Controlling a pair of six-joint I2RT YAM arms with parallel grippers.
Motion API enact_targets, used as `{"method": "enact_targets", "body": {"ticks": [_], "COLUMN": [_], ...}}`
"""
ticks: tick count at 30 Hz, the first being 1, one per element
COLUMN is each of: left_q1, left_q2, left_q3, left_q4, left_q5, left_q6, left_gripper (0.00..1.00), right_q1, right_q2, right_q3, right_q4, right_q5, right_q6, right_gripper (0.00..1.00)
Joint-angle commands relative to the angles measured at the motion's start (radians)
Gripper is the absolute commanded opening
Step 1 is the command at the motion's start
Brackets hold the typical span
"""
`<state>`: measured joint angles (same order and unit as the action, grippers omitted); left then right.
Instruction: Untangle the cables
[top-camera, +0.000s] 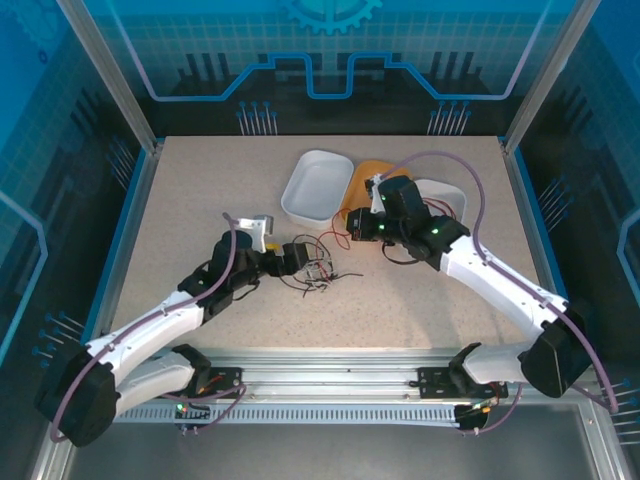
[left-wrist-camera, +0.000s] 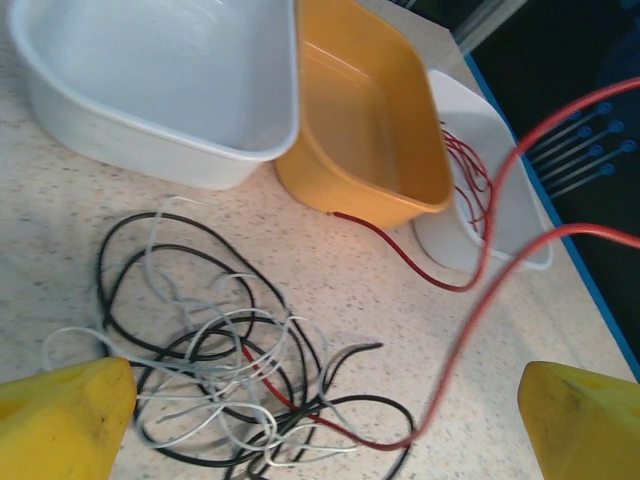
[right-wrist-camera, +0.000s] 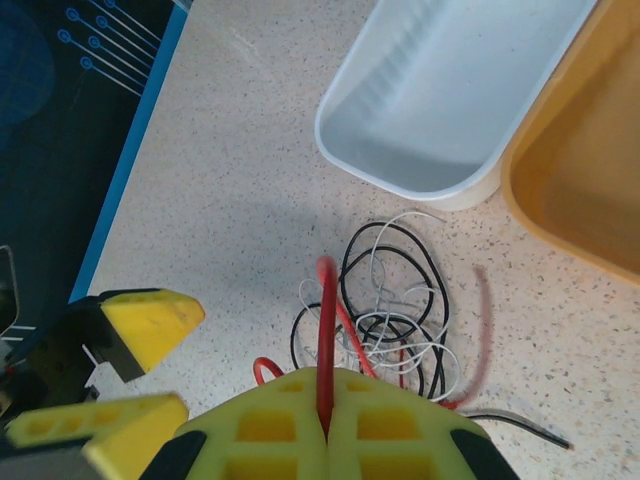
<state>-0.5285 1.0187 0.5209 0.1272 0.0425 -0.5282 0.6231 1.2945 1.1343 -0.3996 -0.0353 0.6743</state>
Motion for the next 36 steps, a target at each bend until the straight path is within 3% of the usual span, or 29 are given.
{"method": "enact_targets", "body": {"ticks": [1, 19, 36], "left_q1": [-0.004, -0.002, -0.002], "left_q2": [-0.019, 0.023, 0.020], "left_q3": [-0.019, -0.015, -0.024], "left_q4": [-0.047, -0.061, -0.046], "left_q5": [-0.081, -0.099, -0.078], "left_q6": [-0.026, -0.059, -0.088], "left_gripper": [0.99, 0.99, 0.99], "right_q1": [0.021, 0.049, 0.032], "right_q2": [-0.045, -0.215, -0.247], "right_q3": [0.059, 0.260, 0.438], "right_q4": [-0.090, -0.325, -0.489], "right_q5": [0.049, 0.145, 0.540], "right_q6": [-0.064, -0.199, -0.354], "right_gripper": [0.00, 0.00, 0.00]}}
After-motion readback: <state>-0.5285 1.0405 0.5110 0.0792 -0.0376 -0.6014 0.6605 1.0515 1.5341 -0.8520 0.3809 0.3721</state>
